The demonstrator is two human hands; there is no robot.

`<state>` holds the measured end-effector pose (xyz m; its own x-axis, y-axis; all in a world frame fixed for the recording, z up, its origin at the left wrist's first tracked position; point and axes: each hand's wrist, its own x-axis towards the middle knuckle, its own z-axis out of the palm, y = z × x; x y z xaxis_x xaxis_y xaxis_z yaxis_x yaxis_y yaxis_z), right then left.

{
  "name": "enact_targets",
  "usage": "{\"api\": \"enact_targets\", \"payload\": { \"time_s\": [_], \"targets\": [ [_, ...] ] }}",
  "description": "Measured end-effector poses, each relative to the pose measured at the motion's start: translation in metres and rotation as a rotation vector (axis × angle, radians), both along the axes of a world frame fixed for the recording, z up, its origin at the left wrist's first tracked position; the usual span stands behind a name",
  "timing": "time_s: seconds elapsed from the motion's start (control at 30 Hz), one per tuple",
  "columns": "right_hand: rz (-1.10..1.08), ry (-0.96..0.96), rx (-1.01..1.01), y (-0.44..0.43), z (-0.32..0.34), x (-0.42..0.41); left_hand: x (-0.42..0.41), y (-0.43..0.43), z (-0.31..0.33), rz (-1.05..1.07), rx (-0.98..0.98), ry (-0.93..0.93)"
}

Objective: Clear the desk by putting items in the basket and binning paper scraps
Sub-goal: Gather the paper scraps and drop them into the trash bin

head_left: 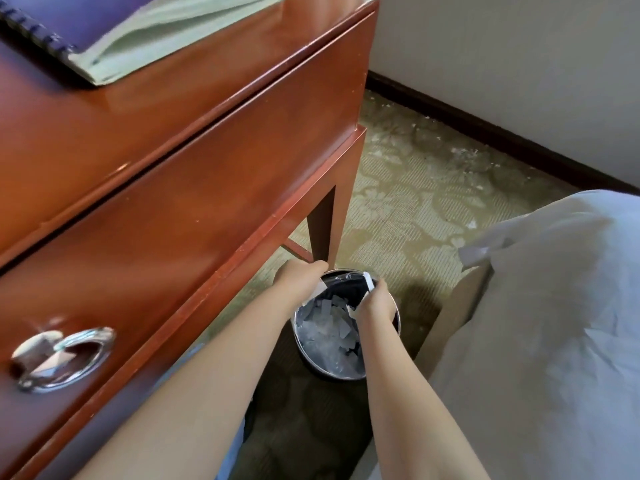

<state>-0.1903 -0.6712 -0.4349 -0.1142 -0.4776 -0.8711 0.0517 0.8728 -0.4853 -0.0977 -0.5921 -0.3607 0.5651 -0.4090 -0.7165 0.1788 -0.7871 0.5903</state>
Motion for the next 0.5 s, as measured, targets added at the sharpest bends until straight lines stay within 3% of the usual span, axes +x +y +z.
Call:
{"api": "enact_targets", "payload": {
  "time_s": [0.23, 0.37, 0.5],
  "targets": [
    [0.250, -0.059, 0.077, -0.001, -0.022, -0.001, -0.005, -0.006, -0.016, 0.195, 0.014, 0.170],
    [0.472, 0.023, 0.141, -0.009, -0.014, -0.010, -0.010, -0.013, -0.019, 0.309, 0.002, 0.271],
    [0.586, 0.055, 0.047, -0.024, -0.016, -0.015, -0.016, -0.019, -0.026, 0.416, -0.026, 0.377]
  ]
}}
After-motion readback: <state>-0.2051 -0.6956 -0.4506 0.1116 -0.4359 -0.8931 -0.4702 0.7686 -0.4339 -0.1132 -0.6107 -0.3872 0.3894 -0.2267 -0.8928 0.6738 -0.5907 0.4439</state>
